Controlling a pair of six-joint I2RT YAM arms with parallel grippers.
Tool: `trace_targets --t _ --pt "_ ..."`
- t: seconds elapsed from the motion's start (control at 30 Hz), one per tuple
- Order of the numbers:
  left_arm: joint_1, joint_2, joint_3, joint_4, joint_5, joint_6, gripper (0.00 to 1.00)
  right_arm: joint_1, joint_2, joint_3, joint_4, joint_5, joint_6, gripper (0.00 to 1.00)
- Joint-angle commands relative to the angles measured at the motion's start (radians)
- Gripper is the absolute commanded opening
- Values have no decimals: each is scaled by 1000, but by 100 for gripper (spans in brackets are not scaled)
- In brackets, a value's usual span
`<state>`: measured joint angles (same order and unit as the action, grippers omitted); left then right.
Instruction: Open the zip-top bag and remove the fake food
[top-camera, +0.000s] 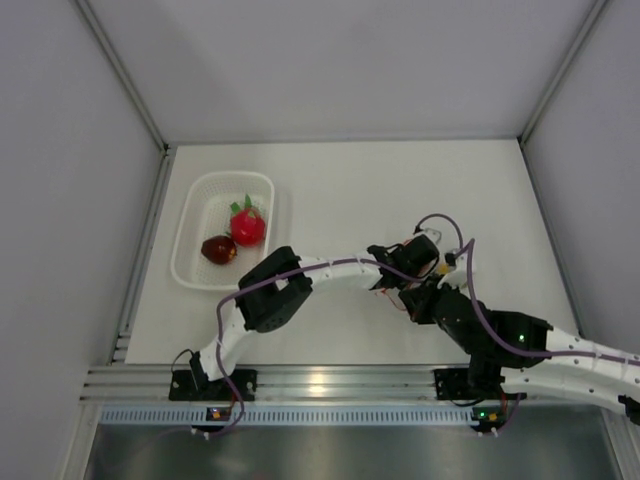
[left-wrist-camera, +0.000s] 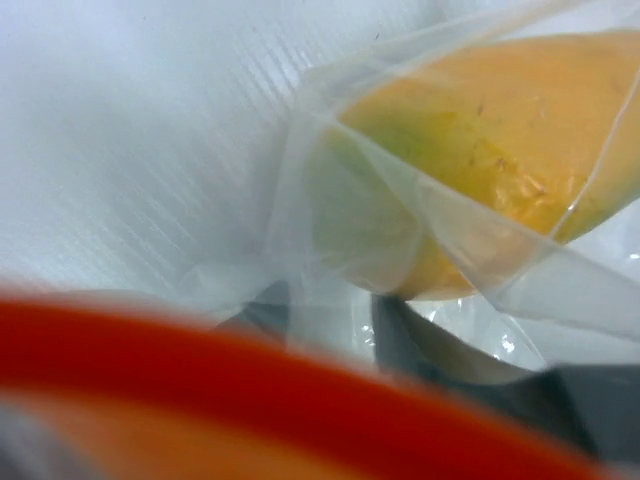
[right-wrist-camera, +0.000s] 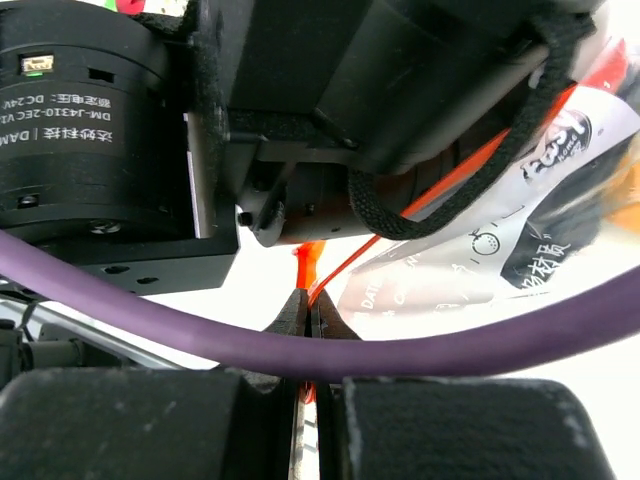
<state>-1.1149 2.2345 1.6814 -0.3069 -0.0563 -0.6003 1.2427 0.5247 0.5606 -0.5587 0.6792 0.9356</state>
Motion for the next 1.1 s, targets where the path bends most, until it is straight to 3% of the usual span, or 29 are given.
trace_targets --t 0.0,0.1,0.33,0.63,0.8,1.07 --pt "1 -42 -53 20 -54 -1 48 18 -14 33 -15 -9 -17 0" --pt "1 -133 -151 -32 -138 -22 59 17 -6 84 -66 23 -40 0" --pt "1 -424 -360 -245 -332 -56 71 17 9 144 -14 -55 -78 0" --pt "-19 -653 -451 -442 -313 -50 81 5 243 209 16 -199 -93 0" --pt "-25 -642 -401 -437 -356 -20 91 -77 299 150 146 -461 -156 0" --pt "-23 -455 -333 -429 -514 -42 89 -78 264 119 109 -448 -155 0"
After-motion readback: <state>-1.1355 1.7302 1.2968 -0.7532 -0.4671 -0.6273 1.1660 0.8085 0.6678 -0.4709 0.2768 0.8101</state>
